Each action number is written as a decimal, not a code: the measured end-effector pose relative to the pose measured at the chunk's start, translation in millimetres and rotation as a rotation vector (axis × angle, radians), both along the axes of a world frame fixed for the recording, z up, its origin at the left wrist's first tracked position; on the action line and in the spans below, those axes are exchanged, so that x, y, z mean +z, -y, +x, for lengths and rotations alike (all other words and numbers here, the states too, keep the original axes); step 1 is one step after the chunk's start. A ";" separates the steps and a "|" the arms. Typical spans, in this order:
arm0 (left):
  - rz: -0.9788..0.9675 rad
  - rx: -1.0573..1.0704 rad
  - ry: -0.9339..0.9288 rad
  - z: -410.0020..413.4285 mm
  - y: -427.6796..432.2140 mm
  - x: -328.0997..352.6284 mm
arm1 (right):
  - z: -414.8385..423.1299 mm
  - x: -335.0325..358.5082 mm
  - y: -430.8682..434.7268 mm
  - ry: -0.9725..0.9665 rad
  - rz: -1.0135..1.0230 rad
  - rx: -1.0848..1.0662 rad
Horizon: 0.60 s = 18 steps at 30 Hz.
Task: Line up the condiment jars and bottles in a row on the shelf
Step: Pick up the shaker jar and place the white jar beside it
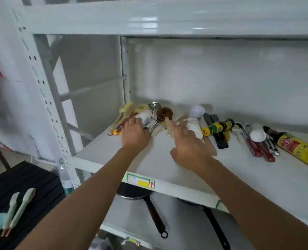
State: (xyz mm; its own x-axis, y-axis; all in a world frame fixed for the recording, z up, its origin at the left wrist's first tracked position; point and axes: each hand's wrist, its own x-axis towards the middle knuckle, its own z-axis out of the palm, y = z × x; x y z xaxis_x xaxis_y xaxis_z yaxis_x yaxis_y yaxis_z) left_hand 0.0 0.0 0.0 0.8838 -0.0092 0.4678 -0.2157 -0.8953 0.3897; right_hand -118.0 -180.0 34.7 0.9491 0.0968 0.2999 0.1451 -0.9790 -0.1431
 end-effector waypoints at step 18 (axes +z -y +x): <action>0.207 0.082 -0.037 105.0 -25.0 1.3 | 41.5 -30.9 11.4 0.046 0.140 0.098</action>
